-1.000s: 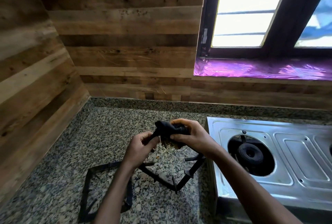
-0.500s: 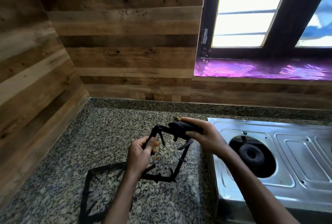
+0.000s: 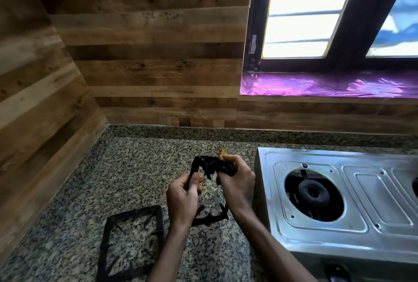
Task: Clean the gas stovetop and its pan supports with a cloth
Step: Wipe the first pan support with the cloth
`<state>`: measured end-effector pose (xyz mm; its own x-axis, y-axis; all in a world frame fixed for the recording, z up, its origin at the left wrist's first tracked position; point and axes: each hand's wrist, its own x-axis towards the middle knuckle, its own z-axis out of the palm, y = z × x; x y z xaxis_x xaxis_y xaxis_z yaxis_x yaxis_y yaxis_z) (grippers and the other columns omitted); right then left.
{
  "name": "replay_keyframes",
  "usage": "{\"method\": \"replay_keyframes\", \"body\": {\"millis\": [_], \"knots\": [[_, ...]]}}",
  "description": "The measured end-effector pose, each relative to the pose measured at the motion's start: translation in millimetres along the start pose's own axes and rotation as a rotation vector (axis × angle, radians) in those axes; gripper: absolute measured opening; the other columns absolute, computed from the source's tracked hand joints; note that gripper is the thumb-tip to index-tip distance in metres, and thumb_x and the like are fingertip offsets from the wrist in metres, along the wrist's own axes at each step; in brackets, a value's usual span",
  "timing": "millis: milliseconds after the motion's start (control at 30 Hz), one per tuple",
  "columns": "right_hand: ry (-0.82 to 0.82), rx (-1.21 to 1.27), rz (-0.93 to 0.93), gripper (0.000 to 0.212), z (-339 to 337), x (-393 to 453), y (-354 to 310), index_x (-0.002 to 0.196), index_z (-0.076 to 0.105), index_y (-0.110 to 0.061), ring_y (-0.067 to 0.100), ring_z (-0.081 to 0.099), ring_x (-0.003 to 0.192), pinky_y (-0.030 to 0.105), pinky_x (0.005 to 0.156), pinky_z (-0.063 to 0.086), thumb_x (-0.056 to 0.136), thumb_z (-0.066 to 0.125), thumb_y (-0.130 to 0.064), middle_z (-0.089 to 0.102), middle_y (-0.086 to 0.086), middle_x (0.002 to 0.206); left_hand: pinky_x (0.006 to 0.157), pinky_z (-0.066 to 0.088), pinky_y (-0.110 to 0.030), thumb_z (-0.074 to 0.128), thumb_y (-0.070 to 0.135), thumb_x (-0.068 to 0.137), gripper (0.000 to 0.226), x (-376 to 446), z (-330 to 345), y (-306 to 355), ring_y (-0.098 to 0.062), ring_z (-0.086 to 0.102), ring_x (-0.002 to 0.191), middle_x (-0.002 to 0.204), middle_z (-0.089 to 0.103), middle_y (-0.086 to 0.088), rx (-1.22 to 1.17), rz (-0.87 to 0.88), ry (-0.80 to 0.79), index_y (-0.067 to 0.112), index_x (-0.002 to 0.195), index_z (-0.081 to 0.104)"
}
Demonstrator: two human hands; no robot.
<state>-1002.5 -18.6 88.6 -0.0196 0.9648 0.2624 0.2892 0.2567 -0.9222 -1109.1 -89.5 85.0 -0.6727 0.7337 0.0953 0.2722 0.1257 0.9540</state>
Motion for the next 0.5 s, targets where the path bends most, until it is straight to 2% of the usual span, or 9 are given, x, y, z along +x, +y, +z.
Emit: {"method": "replay_keyframes", "body": {"millis": [100, 167, 300, 400, 500], "knots": [[-0.090, 0.089, 0.085, 0.033, -9.8, 1.5, 6.7, 0.105, 0.072, -0.023, 0.005, 0.072, 0.069, 0.029, 0.057, 0.061, 0.077, 0.082, -0.009, 0.075, -0.006, 0.087, 0.054, 0.047, -0.028, 0.057, 0.030, 0.097, 0.029, -1.7, -4.3, -6.5, -0.015, 0.062, 0.058, 0.061, 0.066, 0.000, -0.017, -0.021, 0.008, 0.020, 0.073, 0.070], [-0.165, 0.123, 0.098, 0.033, -22.7, 5.0, 10.8, 0.106, 0.073, -0.021, 0.008, 0.073, 0.066, 0.030, 0.054, 0.060, 0.076, 0.084, -0.011, 0.076, -0.003, 0.085, 0.051, 0.047, -0.024, 0.056, 0.031, 0.097, 0.029, -1.0, -8.3, -8.0, -0.011, 0.060, 0.055, 0.061, 0.065, 0.000, -0.029, -0.038, 0.004, 0.020, 0.073, 0.070], [-0.262, 0.154, 0.055, 0.034, -43.8, 20.2, 9.0, 0.105, 0.072, -0.023, 0.006, 0.073, 0.081, 0.025, 0.066, 0.060, 0.077, 0.083, -0.006, 0.075, -0.004, 0.092, 0.053, 0.042, -0.028, 0.055, 0.035, 0.096, 0.032, 1.6, -10.9, -7.1, -0.014, 0.055, 0.054, 0.062, 0.065, -0.001, -0.027, -0.067, -0.043, 0.018, 0.073, 0.069], [-0.248, 0.202, 0.046, 0.034, -53.9, 28.8, 8.7, 0.107, 0.070, -0.028, 0.008, 0.071, 0.095, 0.027, 0.079, 0.059, 0.081, 0.081, -0.009, 0.075, -0.004, 0.099, 0.054, 0.041, -0.030, 0.055, 0.037, 0.096, 0.033, 4.1, -12.9, -3.1, -0.018, 0.056, 0.054, 0.061, 0.064, -0.001, -0.027, -0.043, -0.054, 0.018, 0.072, 0.068], [-0.228, 0.249, 0.067, 0.032, -54.9, 25.6, 6.2, 0.108, 0.070, -0.027, 0.010, 0.072, 0.096, 0.029, 0.080, 0.059, 0.082, 0.080, -0.012, 0.076, -0.003, 0.100, 0.051, 0.041, -0.029, 0.055, 0.040, 0.095, 0.033, 5.6, -11.0, -0.4, -0.023, 0.058, 0.054, 0.061, 0.065, -0.001, 0.035, 0.023, -0.055, 0.020, 0.072, 0.067]]}}
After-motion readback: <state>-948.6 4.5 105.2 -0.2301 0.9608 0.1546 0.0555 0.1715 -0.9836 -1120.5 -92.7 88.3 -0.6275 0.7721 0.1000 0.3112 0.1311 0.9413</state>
